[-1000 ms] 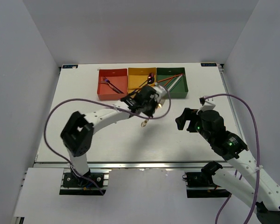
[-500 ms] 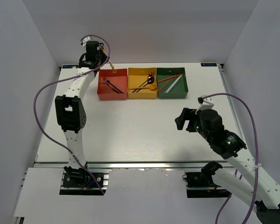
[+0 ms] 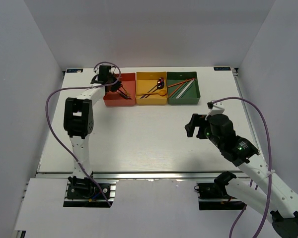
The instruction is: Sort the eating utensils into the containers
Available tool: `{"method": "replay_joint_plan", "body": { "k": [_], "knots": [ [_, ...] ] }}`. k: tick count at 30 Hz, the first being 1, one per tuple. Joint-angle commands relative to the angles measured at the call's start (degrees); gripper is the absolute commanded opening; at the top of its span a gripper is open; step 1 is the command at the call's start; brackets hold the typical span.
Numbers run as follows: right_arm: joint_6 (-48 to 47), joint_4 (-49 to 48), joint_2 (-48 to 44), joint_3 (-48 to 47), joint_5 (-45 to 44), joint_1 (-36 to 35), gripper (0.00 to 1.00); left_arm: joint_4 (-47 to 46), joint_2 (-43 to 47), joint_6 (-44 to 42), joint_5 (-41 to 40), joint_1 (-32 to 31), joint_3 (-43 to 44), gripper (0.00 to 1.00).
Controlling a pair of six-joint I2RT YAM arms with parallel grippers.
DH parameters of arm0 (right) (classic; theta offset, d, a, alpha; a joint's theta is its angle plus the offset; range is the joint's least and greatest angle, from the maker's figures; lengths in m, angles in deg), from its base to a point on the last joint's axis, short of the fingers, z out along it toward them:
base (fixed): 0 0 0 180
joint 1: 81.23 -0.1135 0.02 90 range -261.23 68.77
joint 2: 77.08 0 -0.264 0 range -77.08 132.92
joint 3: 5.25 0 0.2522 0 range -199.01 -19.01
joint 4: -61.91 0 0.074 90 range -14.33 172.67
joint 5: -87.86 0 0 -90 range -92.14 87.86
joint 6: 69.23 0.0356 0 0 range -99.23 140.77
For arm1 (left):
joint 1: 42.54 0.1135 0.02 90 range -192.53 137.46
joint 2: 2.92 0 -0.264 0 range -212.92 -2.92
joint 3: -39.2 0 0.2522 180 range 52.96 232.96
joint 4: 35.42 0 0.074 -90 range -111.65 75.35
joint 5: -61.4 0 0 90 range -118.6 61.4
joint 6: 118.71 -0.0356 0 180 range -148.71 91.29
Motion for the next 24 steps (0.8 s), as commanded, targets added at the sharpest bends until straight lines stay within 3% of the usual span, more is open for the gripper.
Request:
{"method": "replay_joint_plan", "body": {
  "k": [1,5,6,9,12,14,17,19,22,24],
  "knots": [
    [-1.5,-2.8,0.0,0.0,0.0,0.2,0.89,-5.2,7.1,1.9,1.7,-0.4,-2.7,0.06],
    [-1.4,-3.0,0.1,0.1,0.4,0.3,0.89,-6.0,8.6,2.1,2.6,-0.7,-3.0,0.24],
    [-1.4,-3.0,0.2,0.0,0.8,0.2,0.89,-5.9,8.9,2.0,2.9,-0.7,-2.8,0.38],
    [-1.4,-3.0,0.4,0.1,1.0,0.2,0.89,-5.6,10.0,1.6,3.4,-0.8,-1.9,0.62],
    [-1.3,-3.2,0.6,0.2,1.1,0.2,0.89,-5.2,11.9,1.2,3.8,-1.0,-1.3,0.73],
    [-1.3,-3.3,0.7,-0.1,1.1,0.2,0.89,-4.6,13.2,0.3,4.1,-1.3,-0.3,0.74],
    [-1.9,-3.3,1.0,-0.6,1.0,0.2,0.89,0.9,17.9,-8.1,1.4,-2.7,1.4,0.79],
    [-2.4,-2.7,1.0,-2.0,-0.1,0.2,0.89,7.2,24.0,-12.8,-4.9,-4.2,0.8,0.94],
    [-3.9,-0.3,0.1,-4.5,-4.2,0.2,0.89,11.1,33.6,-17.7,-11.7,-4.5,-8.2,0.97],
    [-4.7,1.9,-1.0,-6.4,-8.7,0.2,0.89,12.6,44.9,-20.5,-16.5,-4.5,-18.1,0.98]
  ]
}}
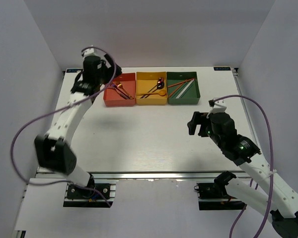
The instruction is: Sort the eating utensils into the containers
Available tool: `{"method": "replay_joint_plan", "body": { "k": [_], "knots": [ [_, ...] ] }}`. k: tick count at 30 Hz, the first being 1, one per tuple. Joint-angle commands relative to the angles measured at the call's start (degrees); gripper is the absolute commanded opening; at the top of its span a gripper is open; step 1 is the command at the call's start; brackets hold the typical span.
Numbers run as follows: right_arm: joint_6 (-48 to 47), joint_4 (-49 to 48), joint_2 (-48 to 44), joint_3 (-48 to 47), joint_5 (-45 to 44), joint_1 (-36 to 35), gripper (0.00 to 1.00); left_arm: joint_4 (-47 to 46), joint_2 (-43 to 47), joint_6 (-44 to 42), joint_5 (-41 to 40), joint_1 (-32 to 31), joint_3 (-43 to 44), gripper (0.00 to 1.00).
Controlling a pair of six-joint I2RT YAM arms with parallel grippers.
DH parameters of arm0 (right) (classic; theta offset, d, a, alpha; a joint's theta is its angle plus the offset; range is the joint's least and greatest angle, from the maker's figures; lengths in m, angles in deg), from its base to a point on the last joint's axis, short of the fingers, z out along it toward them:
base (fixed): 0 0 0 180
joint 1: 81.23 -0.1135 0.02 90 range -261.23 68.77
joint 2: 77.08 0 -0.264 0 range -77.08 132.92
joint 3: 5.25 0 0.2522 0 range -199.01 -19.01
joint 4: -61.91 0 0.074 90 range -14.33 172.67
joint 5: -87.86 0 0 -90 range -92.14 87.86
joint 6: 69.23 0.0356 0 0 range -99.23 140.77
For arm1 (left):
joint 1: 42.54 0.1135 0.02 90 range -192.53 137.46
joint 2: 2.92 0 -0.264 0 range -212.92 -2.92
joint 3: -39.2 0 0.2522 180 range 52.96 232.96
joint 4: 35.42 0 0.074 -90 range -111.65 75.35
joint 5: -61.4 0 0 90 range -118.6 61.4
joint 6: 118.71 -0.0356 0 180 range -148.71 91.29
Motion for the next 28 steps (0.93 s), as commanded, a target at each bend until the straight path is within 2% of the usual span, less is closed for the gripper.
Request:
{"method": "replay_joint_plan", "body": {
  "k": [1,2,3,5,8,12,15,28],
  "knots": [
    [-2.7,2.4,-2.1,-5.5,-7.7,0.3,0.89,6.2,17.9,-8.1,-11.1,0.0,-11.5,0.98],
    [-3.1,3.2,-2.9,-6.2,-9.6,0.2,0.89,6.7,24.6,-10.4,-12.3,-0.1,-14.6,0.98],
    [-3.4,4.8,-3.1,-6.9,-10.2,0.2,0.89,7.9,27.5,-11.5,-13.6,0.0,-20.1,0.98],
    [-4.0,6.1,-3.8,-8.2,-11.1,0.3,0.89,9.2,35.1,-14.3,-16.2,0.0,-25.0,0.98],
    [-5.0,7.5,-4.6,-8.4,-11.9,0.2,0.89,10.1,41.7,-17.3,-15.8,0.0,-33.0,0.98],
    [-5.3,8.0,-5.5,-7.0,-12.0,0.3,0.89,8.7,55.8,-16.4,-17.9,0.0,-44.9,0.98],
    [-5.3,7.1,-6.0,-4.8,-11.3,0.2,0.89,7.8,62.7,-15.2,-17.1,-0.1,-48.6,0.98],
    [-3.1,3.7,-6.1,-0.5,-10.3,0.2,0.89,8.2,61.0,-15.0,-17.5,0.0,-47.8,0.98]
  ]
}}
